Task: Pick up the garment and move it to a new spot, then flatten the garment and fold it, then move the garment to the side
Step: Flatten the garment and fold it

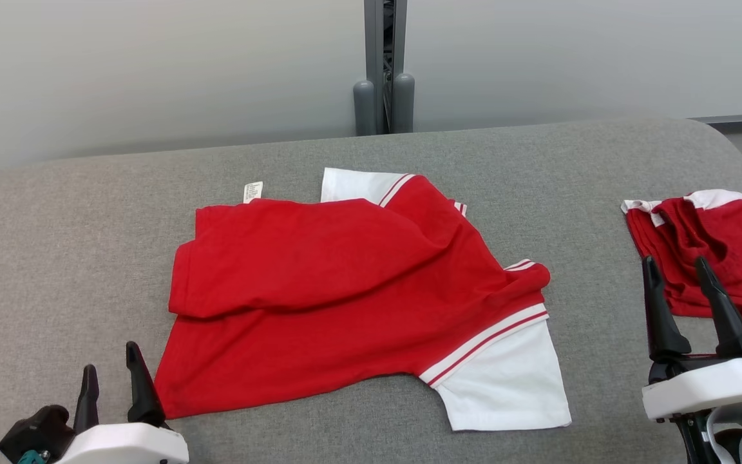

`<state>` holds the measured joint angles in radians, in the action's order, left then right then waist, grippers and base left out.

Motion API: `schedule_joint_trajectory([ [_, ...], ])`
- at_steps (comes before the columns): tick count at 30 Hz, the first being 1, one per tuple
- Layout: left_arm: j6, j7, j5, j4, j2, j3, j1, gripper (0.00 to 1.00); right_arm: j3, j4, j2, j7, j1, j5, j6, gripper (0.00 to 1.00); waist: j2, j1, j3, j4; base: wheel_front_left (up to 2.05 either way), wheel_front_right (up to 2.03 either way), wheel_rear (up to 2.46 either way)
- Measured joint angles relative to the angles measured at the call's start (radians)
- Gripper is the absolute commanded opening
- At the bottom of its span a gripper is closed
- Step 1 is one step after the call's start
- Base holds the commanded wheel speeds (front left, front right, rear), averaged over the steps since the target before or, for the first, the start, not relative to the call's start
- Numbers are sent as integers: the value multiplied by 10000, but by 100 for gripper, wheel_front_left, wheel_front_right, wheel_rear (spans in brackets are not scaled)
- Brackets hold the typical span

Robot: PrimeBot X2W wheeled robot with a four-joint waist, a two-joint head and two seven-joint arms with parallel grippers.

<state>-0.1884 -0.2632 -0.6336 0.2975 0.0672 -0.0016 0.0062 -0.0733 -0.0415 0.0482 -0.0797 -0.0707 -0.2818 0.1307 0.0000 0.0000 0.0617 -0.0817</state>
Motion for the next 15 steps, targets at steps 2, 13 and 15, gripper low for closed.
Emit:
schedule_joint_trajectory([
  [2, 29, 0, 560, -334, 109, -84, -2, 100, -63, 98, 2, -2, 40, 33, 0, 100, 0, 0, -93, 16, 0, 0, 0],
  [13, 247, 395, 1666, -1787, 464, -1011, 225, 100, 268, 1007, 2, 301, 735, 431, 0, 100, 0, 0, -764, 90, 0, 0, 0],
  [15, 242, 598, 1695, -1969, 564, -1099, 414, 100, 341, 1095, 2, 359, 865, 435, 0, 100, 0, 0, -843, 92, 0, 0, 0],
])
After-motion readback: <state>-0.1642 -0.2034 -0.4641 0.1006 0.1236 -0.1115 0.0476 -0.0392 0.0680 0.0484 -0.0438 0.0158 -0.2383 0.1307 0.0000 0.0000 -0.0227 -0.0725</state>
